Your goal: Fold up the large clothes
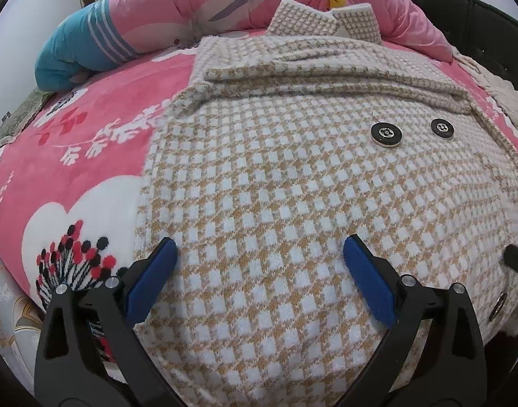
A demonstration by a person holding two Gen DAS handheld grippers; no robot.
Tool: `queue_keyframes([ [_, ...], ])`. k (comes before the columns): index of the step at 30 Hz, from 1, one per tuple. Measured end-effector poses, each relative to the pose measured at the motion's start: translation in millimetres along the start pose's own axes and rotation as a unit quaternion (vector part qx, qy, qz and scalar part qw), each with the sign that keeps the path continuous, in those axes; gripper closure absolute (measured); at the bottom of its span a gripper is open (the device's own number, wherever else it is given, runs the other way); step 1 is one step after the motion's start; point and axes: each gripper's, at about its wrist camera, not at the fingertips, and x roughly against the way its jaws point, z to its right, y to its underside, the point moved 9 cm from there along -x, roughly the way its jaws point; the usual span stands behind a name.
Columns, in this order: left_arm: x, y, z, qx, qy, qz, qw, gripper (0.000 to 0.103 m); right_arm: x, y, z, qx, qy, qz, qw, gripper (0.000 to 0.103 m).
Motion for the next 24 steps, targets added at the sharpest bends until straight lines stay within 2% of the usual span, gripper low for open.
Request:
queue_keyframes([
  [3, 0, 0, -1, 0.002, 0.005, 0.000, 1.0000, 0.008, 9, -1, 5, 0.005, 0.018, 0.024, 1.000, 0.007],
  [6, 1, 0, 0, 0.000, 0.002, 0.002, 1.0000, 0.008, -9, 11, 12, 0.016, 0.035, -0.003, 0.999, 0.006],
  [9, -1, 0, 0, 0.000, 0.004, 0.000, 1.0000, 0.008, -13, 16, 14, 0.009, 0.018, 0.008, 1.000, 0.006],
  [15, 0, 0, 0, 0.000, 0.003, 0.002, 1.0000, 0.008, -15, 16, 13, 0.006, 0.007, 0.001, 1.000, 0.006],
  [24, 1, -1, -1, -0.001, 0.007, 0.004, 1.0000, 0.008, -19, 16, 16, 0.007, 0.008, -0.007, 1.000, 0.006],
])
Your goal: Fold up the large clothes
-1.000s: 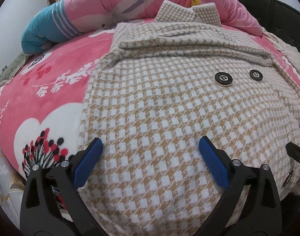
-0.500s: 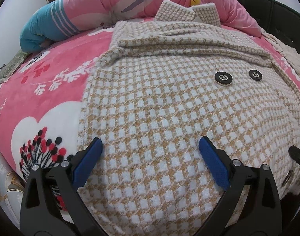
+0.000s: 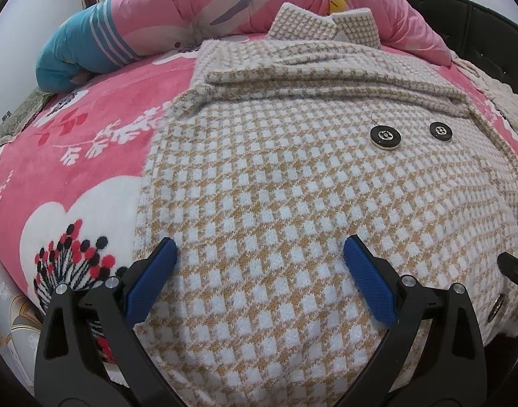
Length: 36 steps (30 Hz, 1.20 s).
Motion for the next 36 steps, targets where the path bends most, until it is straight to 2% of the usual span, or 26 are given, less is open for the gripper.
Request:
queue_keyframes([
  [8, 36, 4, -8, -0.001, 0.033, 0.051, 0.9981, 0.008, -2, 0, -1, -0.002, -0.001, -0.006, 1.000, 0.006],
  [20, 78, 88, -11, -0.003, 0.077, 0.044, 0.9961, 0.008, -1, 3, -3, -0.001, 0.003, -0.004, 1.000, 0.006],
  [22, 75, 102, -8, 0.001, 0.088, 0.032, 0.9956, 0.013, -1, 3, -3, -0.001, 0.003, -0.004, 1.000, 0.006],
  [24, 68, 110, -10, 0.010, 0.090, 0.015, 0.9957, 0.027, -1, 3, -3, -0.001, 0.003, -0.003, 1.000, 0.006],
  [29, 53, 118, -26, 0.055, 0.097, -0.008, 0.9937, 0.036, -1, 3, -2, 0.001, 0.003, -0.004, 1.000, 0.006],
  [33, 43, 117, -34, 0.096, 0.123, -0.017, 0.9876, 0.045, -1, 3, -2, 0.000, 0.003, -0.005, 1.000, 0.006],
  [36, 31, 121, -29, 0.109, 0.146, -0.035, 0.9826, 0.051, -1, 3, -1, 0.001, 0.003, -0.005, 1.000, 0.006],
])
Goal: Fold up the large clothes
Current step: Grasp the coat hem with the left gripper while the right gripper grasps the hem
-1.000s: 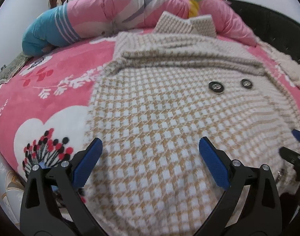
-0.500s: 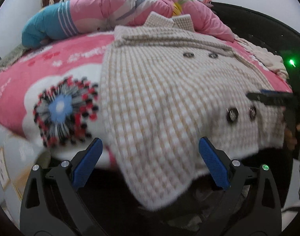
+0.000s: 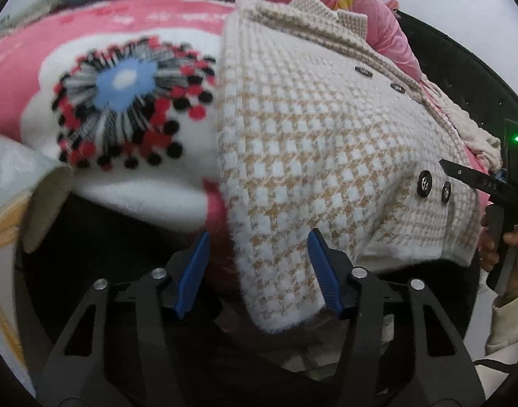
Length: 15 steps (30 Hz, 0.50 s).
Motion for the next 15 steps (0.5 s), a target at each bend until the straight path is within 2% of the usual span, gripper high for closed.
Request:
queue_keyframes([
  [6, -26, 11, 20, 0.004, 0.035, -0.036, 0.9987, 0.052, 0, 0, 0, 0.000, -0.001, 0.000, 1.000, 0.006],
  [12, -44, 10, 30, -0.001, 0.034, -0.045, 0.9984, 0.052, 2, -1, 1, 0.002, -0.003, 0.004, 1.000, 0.006],
  [15, -46, 6, 32, -0.004, 0.039, -0.044, 0.9983, 0.058, 14, 3, 3, 0.001, -0.018, 0.000, 1.000, 0.006],
])
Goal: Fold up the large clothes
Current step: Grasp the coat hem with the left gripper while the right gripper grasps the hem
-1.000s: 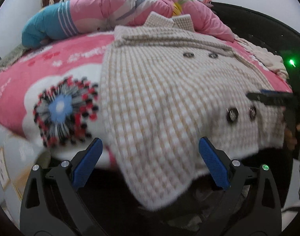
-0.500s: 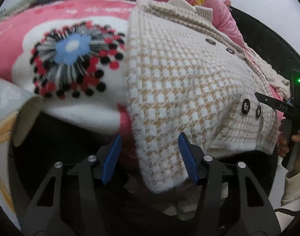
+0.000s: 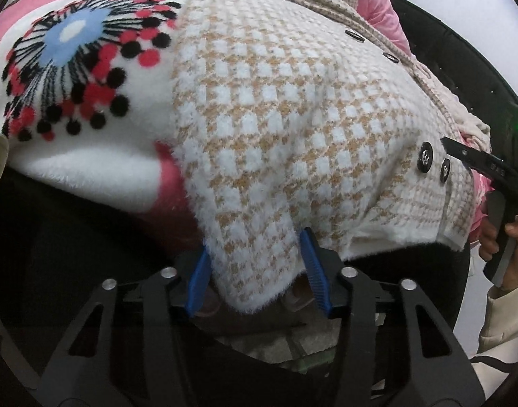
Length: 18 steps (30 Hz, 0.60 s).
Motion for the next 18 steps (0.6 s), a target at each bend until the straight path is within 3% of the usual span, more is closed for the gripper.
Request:
queue_keyframes([
  [5, -1, 1, 3, -0.008, 0.004, 0.002, 1.0000, 0.060, 35, 25, 23, -0.027, -0.032, 0.008, 0.999, 0.006],
  [9, -3, 0, 4, -0.007, 0.010, 0.001, 0.9999, 0.060, 51, 58, 52, -0.060, -0.015, -0.013, 0.998, 0.006],
  [12, 1, 5, -2, -0.007, 0.012, 0.002, 0.9999, 0.060, 50, 73, 67, -0.086, -0.008, -0.029, 0.996, 0.006],
  [18, 3, 10, -6, 0.005, 0.020, 0.004, 0.9998, 0.060, 31, 98, 87, -0.159, -0.033, -0.064, 0.985, 0.006],
])
